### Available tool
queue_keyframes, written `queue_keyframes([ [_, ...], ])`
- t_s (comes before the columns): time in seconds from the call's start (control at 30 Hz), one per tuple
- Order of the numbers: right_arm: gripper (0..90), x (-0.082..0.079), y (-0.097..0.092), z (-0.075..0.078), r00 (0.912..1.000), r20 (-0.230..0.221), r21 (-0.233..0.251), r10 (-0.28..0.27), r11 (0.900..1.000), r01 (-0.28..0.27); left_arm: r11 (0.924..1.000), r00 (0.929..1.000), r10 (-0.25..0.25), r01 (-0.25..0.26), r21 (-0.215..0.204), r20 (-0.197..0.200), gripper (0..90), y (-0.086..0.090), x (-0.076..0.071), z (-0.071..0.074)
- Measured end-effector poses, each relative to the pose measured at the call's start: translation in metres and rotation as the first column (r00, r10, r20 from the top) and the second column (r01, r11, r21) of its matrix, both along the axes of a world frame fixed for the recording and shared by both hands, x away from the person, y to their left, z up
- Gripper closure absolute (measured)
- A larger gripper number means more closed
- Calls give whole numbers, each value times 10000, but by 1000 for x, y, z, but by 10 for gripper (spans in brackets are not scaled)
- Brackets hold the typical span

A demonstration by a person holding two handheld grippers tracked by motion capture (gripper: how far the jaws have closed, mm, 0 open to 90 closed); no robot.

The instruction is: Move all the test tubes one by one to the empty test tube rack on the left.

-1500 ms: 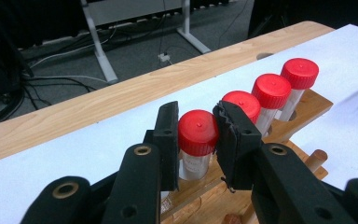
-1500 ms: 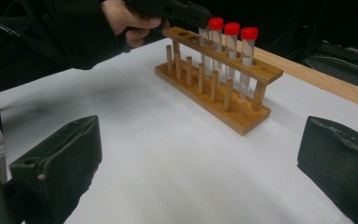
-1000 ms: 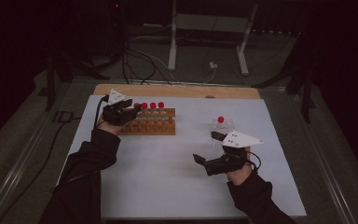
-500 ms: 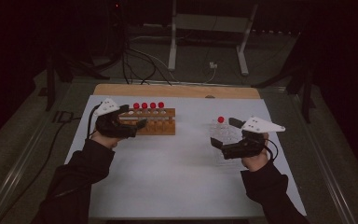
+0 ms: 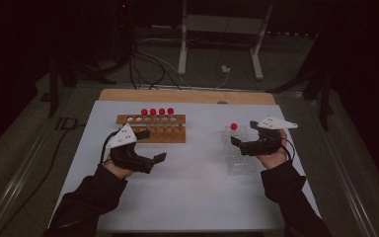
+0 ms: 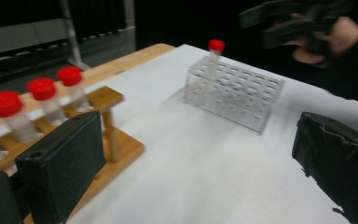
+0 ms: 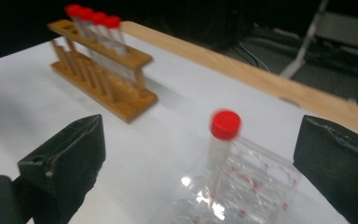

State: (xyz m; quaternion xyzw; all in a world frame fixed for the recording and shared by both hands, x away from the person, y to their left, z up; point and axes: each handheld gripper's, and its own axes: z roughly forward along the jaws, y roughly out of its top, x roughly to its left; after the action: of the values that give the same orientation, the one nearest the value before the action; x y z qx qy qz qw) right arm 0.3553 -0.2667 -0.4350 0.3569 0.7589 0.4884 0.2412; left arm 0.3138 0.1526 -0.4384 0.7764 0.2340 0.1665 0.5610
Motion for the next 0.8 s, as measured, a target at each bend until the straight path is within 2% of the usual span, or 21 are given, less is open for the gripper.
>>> queue_keyframes([
  [0.1, 146, 6, -3, -9, 9997, -191, 7, -135, 9999, 135, 9999, 9999, -125, 125, -47, -63, 31, -1, -3, -3],
  [0.17, 159, 11, -4, -15, 9989, -379, -152, -275, 9995, 270, 9998, 9997, -209, 208, -37, -85, 31, -2, -4, -5],
  [0.3, 280, 22, -5, -25, 9967, -786, -321, -212, 9993, 187, 9998, 9997, -203, 203, 26, -103, 30, -4, -4, -8],
  [0.37, 380, 27, -5, -28, 9949, -1003, -303, -100, 9995, 70, 9996, 9995, -280, 280, -14, -136, 31, -4, -4, -8],
  [0.47, 439, 33, -4, -33, 9931, -1175, -300, 62, 9995, -97, 9995, 9994, -301, 302, 16, -140, 31, -5, -5, -9],
  [0.53, 505, 35, -4, -35, 9935, -1132, -389, 107, 9991, -152, 9996, 9996, -254, 255, 81, -121, 31, -5, -5, -10],
  [0.8, 664, 43, 0, -39, 9921, -1219, -568, 308, 9977, -380, 9996, 9997, -216, 218, 159, -148, 31, -5, -5, -11],
])
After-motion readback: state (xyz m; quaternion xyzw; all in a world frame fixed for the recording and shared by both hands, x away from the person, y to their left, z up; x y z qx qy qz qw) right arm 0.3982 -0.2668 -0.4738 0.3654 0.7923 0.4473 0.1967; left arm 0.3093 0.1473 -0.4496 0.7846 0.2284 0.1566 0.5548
